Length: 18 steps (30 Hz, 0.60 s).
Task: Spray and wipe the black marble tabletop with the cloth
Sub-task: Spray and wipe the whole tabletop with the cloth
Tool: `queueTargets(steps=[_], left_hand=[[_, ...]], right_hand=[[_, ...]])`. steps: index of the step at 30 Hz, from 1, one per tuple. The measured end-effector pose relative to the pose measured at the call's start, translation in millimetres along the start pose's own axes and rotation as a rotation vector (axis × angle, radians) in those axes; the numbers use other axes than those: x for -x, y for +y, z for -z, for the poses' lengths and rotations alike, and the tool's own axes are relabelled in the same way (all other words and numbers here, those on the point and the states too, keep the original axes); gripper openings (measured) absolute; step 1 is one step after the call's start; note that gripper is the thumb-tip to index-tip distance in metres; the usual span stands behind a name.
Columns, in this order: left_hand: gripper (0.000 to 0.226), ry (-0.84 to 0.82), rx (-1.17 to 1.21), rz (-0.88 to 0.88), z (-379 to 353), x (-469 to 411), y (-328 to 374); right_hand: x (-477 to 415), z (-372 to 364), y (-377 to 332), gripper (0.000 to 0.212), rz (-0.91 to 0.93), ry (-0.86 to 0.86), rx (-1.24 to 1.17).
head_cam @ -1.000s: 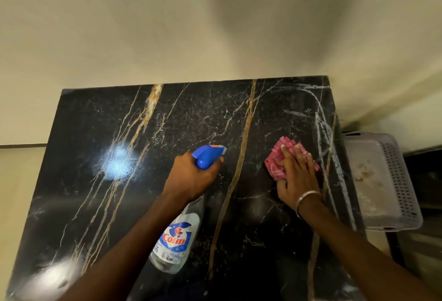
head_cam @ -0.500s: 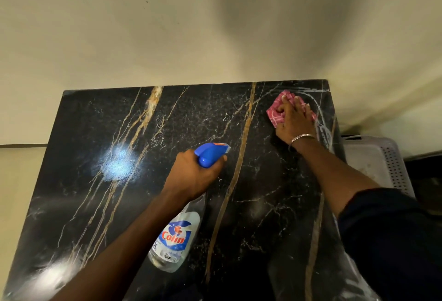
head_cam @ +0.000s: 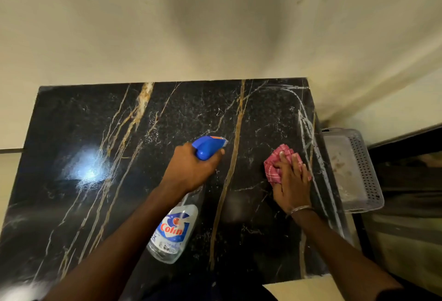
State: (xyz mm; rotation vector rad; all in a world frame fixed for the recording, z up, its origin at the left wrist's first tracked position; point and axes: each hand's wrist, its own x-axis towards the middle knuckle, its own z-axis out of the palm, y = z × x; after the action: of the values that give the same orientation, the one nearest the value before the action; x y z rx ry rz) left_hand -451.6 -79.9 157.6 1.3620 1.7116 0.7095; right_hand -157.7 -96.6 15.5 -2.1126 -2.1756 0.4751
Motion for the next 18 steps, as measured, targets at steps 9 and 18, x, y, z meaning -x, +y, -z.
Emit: queueTargets(steps=[9,18], left_hand=[[0.027,-0.019,0.049,0.07,6,-6,-10],[0.012,0.132,0.01,0.131,-10,-51,18]], right_hand=[[1,-32,-94,0.063,0.233,-0.051,0.053],[-106,-23,-90,0.054,0.495,-0.044,0.047]])
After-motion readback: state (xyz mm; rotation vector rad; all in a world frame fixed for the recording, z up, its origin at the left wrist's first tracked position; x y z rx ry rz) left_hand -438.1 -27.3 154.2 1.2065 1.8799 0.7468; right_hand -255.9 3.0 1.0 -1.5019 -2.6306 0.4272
